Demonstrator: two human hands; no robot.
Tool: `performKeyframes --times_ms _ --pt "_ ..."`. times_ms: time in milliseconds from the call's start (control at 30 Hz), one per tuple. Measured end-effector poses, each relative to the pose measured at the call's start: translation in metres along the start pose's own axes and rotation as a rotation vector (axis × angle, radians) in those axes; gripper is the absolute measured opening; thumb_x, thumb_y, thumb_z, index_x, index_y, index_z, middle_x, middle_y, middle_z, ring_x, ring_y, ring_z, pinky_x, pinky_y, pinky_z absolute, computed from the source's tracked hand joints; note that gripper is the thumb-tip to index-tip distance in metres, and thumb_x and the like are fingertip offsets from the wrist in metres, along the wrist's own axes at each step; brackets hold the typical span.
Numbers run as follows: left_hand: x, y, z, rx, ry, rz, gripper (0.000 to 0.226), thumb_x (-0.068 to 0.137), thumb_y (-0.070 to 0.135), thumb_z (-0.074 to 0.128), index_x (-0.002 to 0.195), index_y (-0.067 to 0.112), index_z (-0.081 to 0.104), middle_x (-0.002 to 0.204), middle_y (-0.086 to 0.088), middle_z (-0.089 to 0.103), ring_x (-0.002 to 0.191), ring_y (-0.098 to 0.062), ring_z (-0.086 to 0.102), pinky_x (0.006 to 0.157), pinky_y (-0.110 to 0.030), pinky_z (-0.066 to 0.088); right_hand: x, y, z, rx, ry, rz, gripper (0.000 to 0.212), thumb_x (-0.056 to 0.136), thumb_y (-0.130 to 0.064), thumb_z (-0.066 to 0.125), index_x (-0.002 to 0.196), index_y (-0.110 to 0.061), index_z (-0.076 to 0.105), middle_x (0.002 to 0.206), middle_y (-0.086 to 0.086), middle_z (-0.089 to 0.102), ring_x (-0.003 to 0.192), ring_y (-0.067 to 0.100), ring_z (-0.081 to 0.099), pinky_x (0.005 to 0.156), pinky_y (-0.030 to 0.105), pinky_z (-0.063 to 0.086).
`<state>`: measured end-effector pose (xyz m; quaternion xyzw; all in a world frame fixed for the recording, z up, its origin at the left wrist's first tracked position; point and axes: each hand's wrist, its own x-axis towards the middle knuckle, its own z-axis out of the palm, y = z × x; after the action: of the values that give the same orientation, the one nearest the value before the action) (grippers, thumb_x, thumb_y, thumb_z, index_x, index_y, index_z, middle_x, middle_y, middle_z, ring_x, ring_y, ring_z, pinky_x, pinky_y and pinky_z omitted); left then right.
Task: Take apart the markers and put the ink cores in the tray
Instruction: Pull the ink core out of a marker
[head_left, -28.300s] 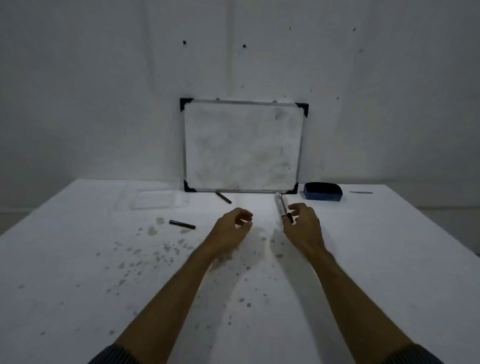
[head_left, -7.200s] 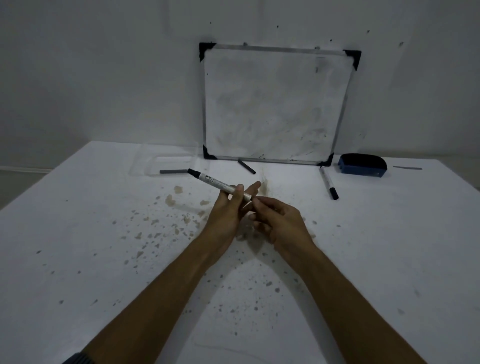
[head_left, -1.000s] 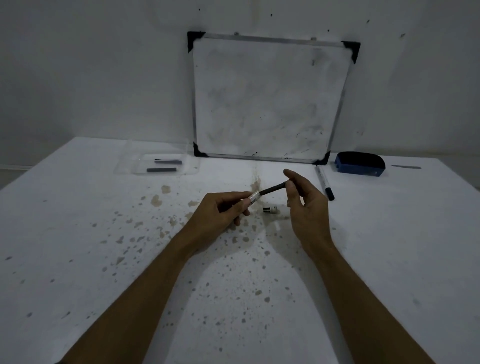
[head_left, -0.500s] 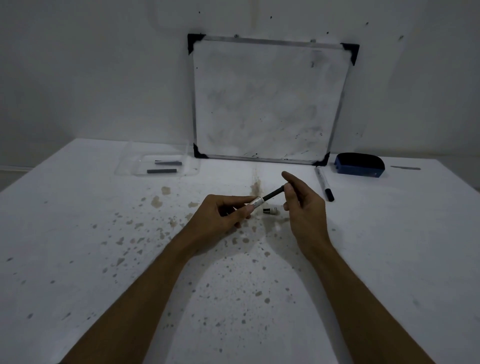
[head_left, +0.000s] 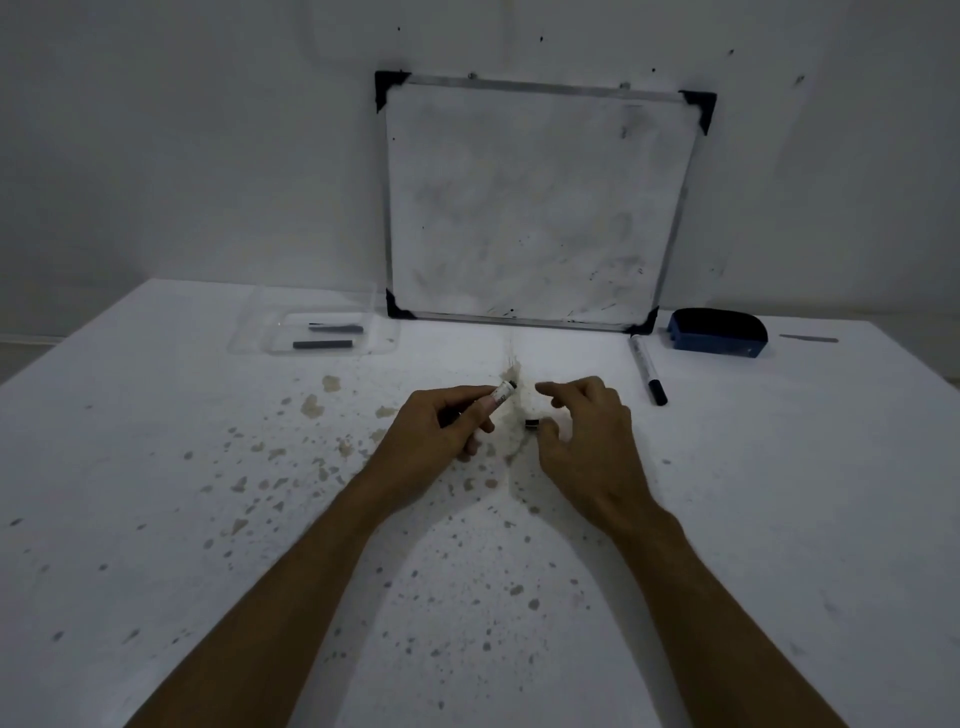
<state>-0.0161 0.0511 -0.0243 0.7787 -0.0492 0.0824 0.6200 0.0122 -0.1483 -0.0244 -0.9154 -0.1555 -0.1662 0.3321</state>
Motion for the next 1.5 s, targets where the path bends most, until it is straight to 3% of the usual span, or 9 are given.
performKeyframes --times_ms 167,333,533,800,933,1067,1233,1367,1500 --pt "0.001 -0.003 0.0 0.027 0.002 -0.021 0.029 0.105 0.028 0.061 0.126 0.014 0.075 0.085 0.002 0.077 0.068 -0.014 0.066 0.067 -0.025 0.056 0.0 0.012 0.007 -0.07 -0.064 0.0 0.023 0.098 -0.027 0.061 0.117 -0.02 0.071 0.114 0.004 0.064 0.105 0.022 0.057 0.09 0.031 0.043" --pt "0.0 0.002 0.001 0.005 -0.027 -0.03 0.029 0.103 0.029 0.063 0.127 0.02 0.075 0.084 0.002 0.077 0.068 -0.015 0.067 0.068 -0.026 0.06 0.004 0.003 -0.007 0.311 -0.068 0.079 0.031 0.103 -0.03 0.056 0.131 -0.025 0.067 0.118 -0.005 0.067 0.098 0.003 0.061 0.084 0.015 0.049" --pt "-0.005 0.008 0.002 -0.05 -0.08 -0.03 0.026 0.101 0.025 0.066 0.125 0.022 0.076 0.086 -0.003 0.077 0.071 -0.017 0.066 0.069 -0.03 0.058 0.005 -0.002 -0.011 0.621 -0.076 0.143 0.035 0.105 -0.029 0.051 0.14 -0.029 0.059 0.118 -0.008 0.067 0.089 -0.008 0.064 0.079 0.018 0.054" --pt "-0.007 0.009 0.001 -0.048 -0.095 -0.02 0.026 0.101 0.025 0.067 0.124 0.023 0.077 0.089 -0.009 0.078 0.071 -0.016 0.067 0.069 -0.029 0.058 0.006 -0.005 -0.012 0.697 -0.068 0.16 0.026 0.102 -0.025 0.059 0.125 -0.022 0.07 0.115 -0.01 0.072 0.092 -0.004 0.067 0.077 0.016 0.053" --pt "-0.007 0.01 0.001 -0.024 -0.086 -0.011 0.027 0.1 0.027 0.067 0.125 0.024 0.076 0.084 -0.001 0.079 0.069 -0.013 0.067 0.068 -0.025 0.059 0.004 -0.006 -0.01 0.654 -0.102 0.093 0.025 0.101 -0.024 0.06 0.124 -0.025 0.071 0.116 -0.014 0.072 0.103 0.004 0.068 0.084 0.014 0.054" --pt "-0.007 0.011 0.001 -0.015 -0.096 0.002 0.026 0.101 0.028 0.065 0.124 0.026 0.076 0.081 0.002 0.077 0.066 -0.011 0.065 0.065 -0.022 0.056 0.003 -0.008 -0.01 0.651 -0.112 0.086 0.028 0.101 -0.023 0.06 0.127 -0.022 0.07 0.113 -0.009 0.073 0.093 0.001 0.07 0.079 0.013 0.054" --pt "-0.01 0.011 0.002 0.106 -0.12 0.069 0.02 0.105 0.033 0.059 0.11 0.043 0.075 0.066 0.012 0.066 0.055 -0.003 0.051 0.056 -0.018 0.044 0.003 -0.007 -0.013 0.707 -0.127 0.122 0.025 0.098 -0.023 0.064 0.121 -0.02 0.074 0.096 -0.006 0.077 0.08 0.001 0.071 0.073 0.015 0.055" --pt "-0.01 0.009 0.001 -0.006 -0.139 0.029 0.023 0.105 0.029 0.06 0.117 0.027 0.08 0.07 0.005 0.063 0.059 -0.009 0.05 0.057 -0.021 0.044 0.004 -0.008 -0.015 0.798 -0.159 0.166 0.021 0.096 -0.022 0.068 0.115 -0.02 0.076 0.096 0.0 0.08 0.085 0.007 0.075 0.078 0.017 0.056" --pt "-0.011 0.011 0.0 -0.052 -0.152 0.01 0.022 0.106 0.026 0.06 0.104 0.022 0.081 0.069 0.003 0.063 0.056 -0.01 0.048 0.053 -0.019 0.042 0.004 -0.008 -0.017 0.847 -0.224 0.176 0.024 0.095 -0.021 0.069 0.117 -0.015 0.076 0.103 0.002 0.08 0.093 0.014 0.076 0.084 0.021 0.058"
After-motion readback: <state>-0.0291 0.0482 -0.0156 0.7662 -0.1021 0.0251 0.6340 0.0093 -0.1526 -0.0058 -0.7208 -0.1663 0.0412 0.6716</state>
